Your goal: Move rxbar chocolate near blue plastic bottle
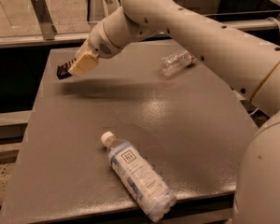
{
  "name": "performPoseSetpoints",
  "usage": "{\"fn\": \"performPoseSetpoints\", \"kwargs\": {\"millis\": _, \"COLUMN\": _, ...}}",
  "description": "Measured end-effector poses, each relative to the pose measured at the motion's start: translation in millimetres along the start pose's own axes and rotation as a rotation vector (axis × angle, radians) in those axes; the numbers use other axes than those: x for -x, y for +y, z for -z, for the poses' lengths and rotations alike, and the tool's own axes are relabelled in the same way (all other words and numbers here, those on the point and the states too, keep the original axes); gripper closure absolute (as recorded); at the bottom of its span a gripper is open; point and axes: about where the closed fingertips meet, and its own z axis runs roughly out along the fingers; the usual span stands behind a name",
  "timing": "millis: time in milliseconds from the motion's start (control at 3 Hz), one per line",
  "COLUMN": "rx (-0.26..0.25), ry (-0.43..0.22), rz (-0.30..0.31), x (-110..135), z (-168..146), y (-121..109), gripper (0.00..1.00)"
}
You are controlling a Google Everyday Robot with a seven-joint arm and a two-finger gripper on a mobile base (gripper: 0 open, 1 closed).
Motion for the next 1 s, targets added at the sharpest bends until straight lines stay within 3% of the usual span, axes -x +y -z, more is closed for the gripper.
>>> {"fn": "performPoseSetpoints", "kwargs": {"millis": 1000, "rx": 0.147, "ry": 0.066, "rz": -0.018, "x": -65.6, "z": 57.0, "y": 95.0, "gripper": 1.00}}
